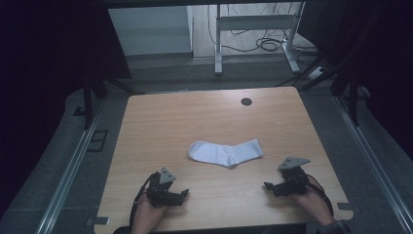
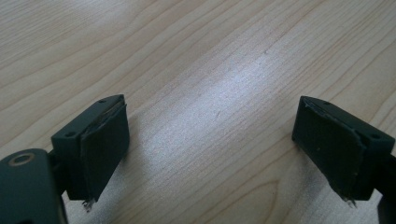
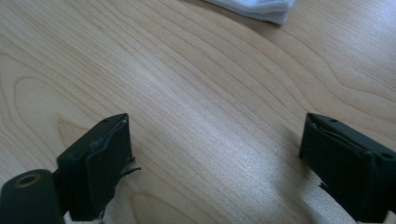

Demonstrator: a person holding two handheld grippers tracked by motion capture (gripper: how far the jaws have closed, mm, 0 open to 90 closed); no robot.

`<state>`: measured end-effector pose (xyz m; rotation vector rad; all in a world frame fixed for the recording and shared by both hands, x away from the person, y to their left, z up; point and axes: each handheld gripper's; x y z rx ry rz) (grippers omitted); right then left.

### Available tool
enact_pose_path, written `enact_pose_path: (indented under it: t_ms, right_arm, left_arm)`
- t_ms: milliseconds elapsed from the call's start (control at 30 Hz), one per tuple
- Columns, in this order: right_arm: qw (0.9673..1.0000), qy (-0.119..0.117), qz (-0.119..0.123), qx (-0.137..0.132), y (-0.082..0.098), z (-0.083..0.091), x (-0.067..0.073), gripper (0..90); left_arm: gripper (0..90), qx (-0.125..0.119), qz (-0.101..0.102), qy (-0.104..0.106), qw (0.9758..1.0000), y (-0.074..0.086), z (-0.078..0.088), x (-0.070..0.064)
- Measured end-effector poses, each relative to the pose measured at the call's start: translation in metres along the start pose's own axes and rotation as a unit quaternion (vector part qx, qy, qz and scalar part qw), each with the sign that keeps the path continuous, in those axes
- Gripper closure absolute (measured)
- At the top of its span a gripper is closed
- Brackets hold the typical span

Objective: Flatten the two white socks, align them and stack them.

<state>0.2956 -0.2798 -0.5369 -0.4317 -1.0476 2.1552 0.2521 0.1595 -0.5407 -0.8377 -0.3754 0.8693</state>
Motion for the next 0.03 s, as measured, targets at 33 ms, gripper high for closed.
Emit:
enact_pose_path:
  t_ms: [33]
  right_arm:
    - [1.0, 0.002, -0.001, -0.002, 0.0003, -0.0002, 0.0001, 6.6]
  left_arm:
    - [11.0, -0.002, -0.001, 0.001, 1.0, 0.0004, 0.0, 0.0003]
Point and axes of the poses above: each handheld gripper's, and its own axes: z roughly backward along the jaws, y roughly out of its underside, x roughly to its left, and after that the axes turned 10 degrees about -x, right-handed
